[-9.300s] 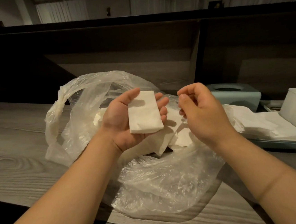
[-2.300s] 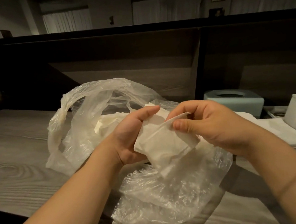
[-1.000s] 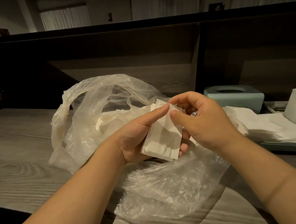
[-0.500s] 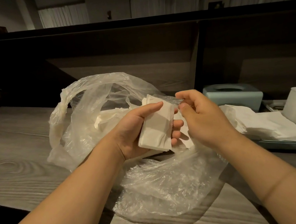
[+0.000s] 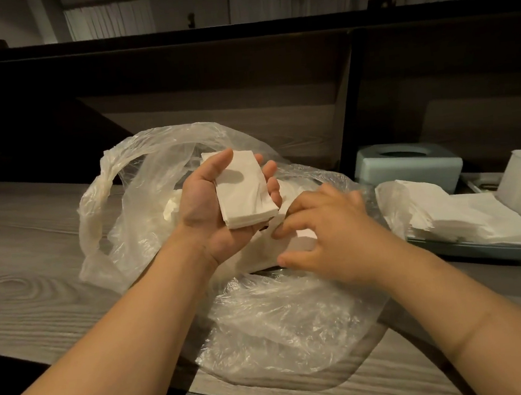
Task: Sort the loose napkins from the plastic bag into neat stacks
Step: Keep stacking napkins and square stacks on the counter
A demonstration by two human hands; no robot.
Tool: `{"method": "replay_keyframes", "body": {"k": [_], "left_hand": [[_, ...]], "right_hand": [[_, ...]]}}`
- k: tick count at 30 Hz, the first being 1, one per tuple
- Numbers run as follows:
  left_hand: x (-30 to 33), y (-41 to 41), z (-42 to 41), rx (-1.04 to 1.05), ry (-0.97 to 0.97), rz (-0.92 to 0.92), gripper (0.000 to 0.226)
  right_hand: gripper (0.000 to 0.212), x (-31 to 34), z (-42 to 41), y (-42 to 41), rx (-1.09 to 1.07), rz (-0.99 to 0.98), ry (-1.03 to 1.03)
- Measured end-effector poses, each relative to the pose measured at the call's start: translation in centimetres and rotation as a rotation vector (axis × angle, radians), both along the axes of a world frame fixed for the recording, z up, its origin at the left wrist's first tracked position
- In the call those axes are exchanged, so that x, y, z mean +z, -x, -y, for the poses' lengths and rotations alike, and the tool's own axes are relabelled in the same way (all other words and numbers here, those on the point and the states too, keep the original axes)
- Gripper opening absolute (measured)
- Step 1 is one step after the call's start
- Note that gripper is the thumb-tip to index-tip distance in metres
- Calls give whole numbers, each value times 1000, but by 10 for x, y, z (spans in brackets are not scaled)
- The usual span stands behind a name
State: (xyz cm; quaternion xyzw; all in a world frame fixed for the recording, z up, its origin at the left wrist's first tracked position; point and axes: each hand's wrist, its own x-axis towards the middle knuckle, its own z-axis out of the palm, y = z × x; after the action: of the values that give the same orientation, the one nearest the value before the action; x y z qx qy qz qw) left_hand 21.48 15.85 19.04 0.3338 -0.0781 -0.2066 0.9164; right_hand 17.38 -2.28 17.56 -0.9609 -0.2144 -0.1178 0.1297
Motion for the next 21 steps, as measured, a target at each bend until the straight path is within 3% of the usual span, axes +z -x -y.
{"method": "replay_keyframes", "body": {"k": [12,21], "left_hand": [[-1,-4,-1,44,8,-25,47],[0,-4,-2,60,1,-30,45]], "right_hand": [[28,-10,-18,3,39,117,131],[23,-17,-20,-1,31,194,118]]}}
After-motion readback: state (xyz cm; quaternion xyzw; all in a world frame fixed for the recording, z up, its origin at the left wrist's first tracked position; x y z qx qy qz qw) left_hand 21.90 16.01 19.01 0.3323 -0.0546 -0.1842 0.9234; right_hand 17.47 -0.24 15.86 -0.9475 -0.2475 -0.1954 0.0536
